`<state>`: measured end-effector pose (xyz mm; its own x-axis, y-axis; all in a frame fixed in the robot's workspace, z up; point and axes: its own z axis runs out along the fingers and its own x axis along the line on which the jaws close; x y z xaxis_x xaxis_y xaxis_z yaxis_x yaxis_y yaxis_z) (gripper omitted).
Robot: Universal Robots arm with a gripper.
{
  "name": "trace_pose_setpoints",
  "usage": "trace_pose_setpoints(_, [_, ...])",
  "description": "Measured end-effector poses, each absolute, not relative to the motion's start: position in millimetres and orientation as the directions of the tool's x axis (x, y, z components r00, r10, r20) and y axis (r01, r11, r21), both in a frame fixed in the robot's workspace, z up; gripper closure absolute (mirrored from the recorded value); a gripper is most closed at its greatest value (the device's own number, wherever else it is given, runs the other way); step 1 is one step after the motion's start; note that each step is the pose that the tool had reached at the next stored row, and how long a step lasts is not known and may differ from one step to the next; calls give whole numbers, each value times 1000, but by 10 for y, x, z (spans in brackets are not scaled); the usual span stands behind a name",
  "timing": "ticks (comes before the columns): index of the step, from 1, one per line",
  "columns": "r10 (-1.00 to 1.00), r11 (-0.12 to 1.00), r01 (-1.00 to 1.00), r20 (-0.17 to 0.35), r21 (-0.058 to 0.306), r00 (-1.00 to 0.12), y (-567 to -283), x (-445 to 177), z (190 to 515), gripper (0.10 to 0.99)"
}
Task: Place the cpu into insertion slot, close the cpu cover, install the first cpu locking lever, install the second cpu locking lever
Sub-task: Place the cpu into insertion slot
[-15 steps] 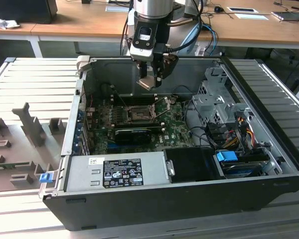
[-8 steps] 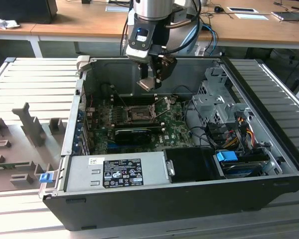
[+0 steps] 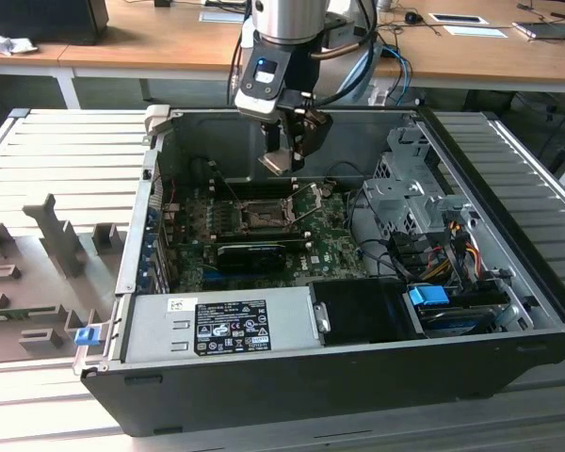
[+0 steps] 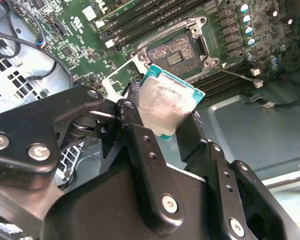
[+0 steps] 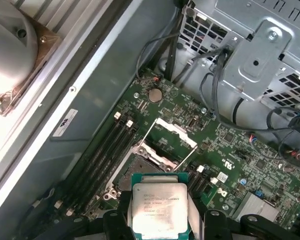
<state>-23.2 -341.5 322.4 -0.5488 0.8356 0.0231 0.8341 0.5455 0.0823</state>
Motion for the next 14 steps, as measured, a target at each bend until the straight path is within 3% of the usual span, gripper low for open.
trace_pose_setpoints(6, [858, 510, 856, 22, 82, -513, -3415, -231, 3217, 553])
trace_pose_setpoints(14, [930, 364, 928, 22, 81, -366, -3415, -231, 3193, 553])
